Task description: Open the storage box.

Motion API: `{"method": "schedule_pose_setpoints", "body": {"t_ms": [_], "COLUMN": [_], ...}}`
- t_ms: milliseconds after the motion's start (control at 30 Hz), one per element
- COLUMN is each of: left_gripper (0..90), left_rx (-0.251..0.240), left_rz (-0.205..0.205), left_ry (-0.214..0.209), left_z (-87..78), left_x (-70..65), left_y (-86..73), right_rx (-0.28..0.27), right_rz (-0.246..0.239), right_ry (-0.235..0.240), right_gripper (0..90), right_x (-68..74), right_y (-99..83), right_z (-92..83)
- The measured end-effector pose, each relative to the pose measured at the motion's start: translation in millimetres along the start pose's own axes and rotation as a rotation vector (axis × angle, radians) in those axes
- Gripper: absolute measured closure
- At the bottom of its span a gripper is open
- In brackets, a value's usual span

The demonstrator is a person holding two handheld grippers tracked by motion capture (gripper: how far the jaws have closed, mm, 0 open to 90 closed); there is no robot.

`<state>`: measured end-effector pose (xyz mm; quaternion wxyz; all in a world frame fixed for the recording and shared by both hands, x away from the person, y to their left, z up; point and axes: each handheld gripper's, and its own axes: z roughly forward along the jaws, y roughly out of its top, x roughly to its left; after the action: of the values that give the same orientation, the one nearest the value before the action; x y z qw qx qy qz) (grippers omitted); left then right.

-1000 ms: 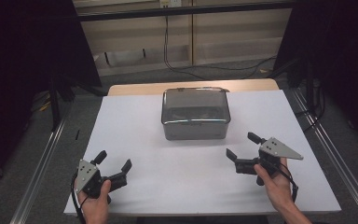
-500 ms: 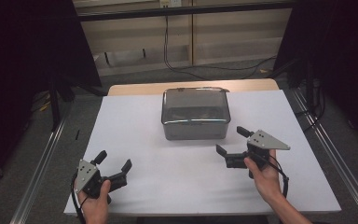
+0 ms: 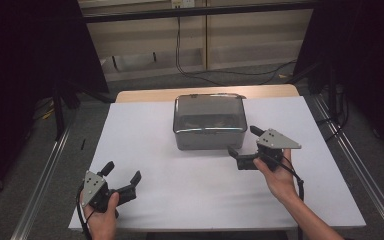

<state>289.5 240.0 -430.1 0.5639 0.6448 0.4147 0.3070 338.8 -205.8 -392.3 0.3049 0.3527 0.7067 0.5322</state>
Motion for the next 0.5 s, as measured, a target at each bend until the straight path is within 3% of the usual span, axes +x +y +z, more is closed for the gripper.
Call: {"method": "schedule_pose_setpoints", "body": {"t_ms": [200, 267, 433, 500], "left_gripper": [2.3, 2.3, 2.3, 2.3], "left_rx": [0.001, -0.004, -0.002, -0.003], "left_rz": [0.006, -0.003, 0.001, -0.001], "left_ry": [-0.001, 0.001, 0.002, 0.001], "left_z": [0.1, 0.0, 0.0, 0.1], "left_x": [-0.3, 0.2, 0.8, 0.4], "left_y": [0.1, -0.2, -0.1, 0.0], "right_rx": [0.013, 0.029, 0.026, 0.038], "right_rz": [-0.036, -0.094, -0.118, -0.152], "right_ry": [0.001, -0.005, -0.005, -0.012], "right_gripper": [1.7, 1.6, 1.3, 1.3], "right_x": [1.2, 0.7, 0.9, 3.2], "right_y": [3.9, 11.2, 16.8, 16.6], "right_z": [13.5, 19.3, 25.5, 32.3]}}
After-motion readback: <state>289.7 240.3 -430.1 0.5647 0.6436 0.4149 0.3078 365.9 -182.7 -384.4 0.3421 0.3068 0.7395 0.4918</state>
